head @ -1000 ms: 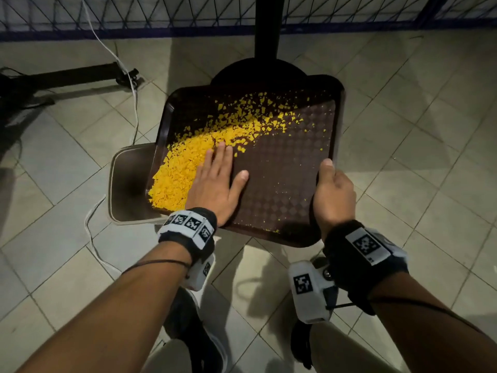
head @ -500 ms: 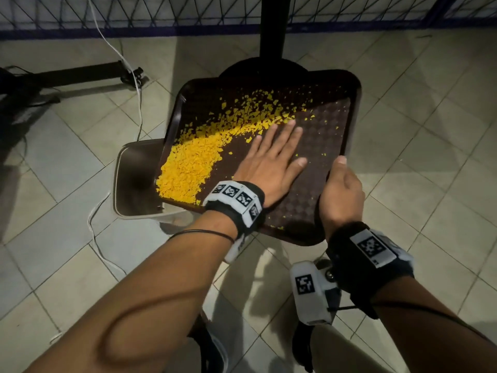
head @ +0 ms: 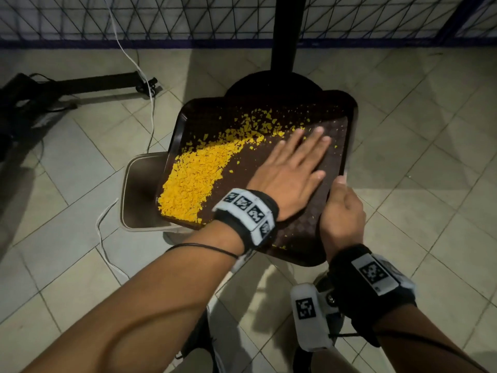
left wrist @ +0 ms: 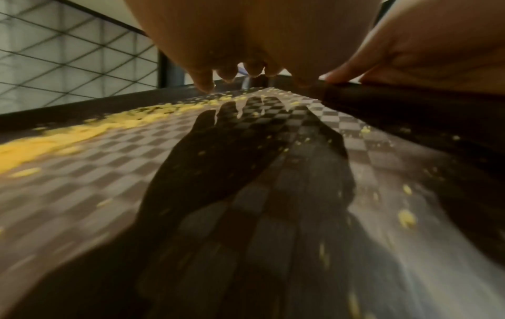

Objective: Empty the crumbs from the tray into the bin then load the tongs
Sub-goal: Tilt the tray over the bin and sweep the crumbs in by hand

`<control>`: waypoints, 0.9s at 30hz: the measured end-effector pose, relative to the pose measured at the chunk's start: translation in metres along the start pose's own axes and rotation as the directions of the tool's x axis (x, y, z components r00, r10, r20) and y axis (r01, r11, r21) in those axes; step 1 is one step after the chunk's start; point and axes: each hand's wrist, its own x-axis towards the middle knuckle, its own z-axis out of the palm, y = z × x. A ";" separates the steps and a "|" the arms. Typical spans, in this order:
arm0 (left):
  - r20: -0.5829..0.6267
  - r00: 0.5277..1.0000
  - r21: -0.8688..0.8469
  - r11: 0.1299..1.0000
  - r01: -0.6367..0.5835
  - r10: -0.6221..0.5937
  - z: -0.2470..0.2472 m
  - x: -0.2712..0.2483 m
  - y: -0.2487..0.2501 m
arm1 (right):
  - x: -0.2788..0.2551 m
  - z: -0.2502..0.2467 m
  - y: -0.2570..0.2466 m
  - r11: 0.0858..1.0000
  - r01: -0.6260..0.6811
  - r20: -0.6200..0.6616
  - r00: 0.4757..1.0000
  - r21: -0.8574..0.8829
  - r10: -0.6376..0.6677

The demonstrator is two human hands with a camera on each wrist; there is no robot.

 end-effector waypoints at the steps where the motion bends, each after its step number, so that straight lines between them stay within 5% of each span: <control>1: 0.010 1.000 0.003 1.000 -0.023 0.023 -0.001 0.010 0.006 | 0.000 0.000 -0.001 1.000 0.009 0.006 1.000 0.007 -0.009; 7: 0.055 0.989 -0.008 0.991 0.135 -0.134 0.004 0.021 -0.021 | 0.001 -0.003 -0.001 0.997 0.069 0.021 0.997 -0.025 -0.068; 13: 0.155 0.887 -0.056 0.892 0.448 -0.435 0.018 -0.033 -0.075 | 0.000 -0.003 0.004 0.995 0.089 0.060 0.994 -0.050 -0.086; 15: 0.140 0.901 -0.054 0.906 0.420 -0.410 0.015 -0.036 -0.071 | 0.000 -0.002 0.003 0.994 0.099 0.063 0.993 -0.052 -0.096; 18: 0.053 0.978 -0.029 0.979 0.203 -0.202 0.006 -0.020 -0.045 | 0.000 -0.002 -0.001 0.992 0.115 0.059 0.992 -0.051 -0.112; 21: 0.021 0.999 -0.014 0.999 0.048 -0.047 -0.003 0.011 -0.019 | -0.002 0.000 0.000 0.990 0.121 0.043 0.992 -0.078 -0.118; 27: 0.036 0.983 0.000 0.984 0.181 -0.181 -0.008 0.044 -0.039 | 0.000 0.002 0.006 0.979 0.163 -0.004 0.986 -0.127 -0.164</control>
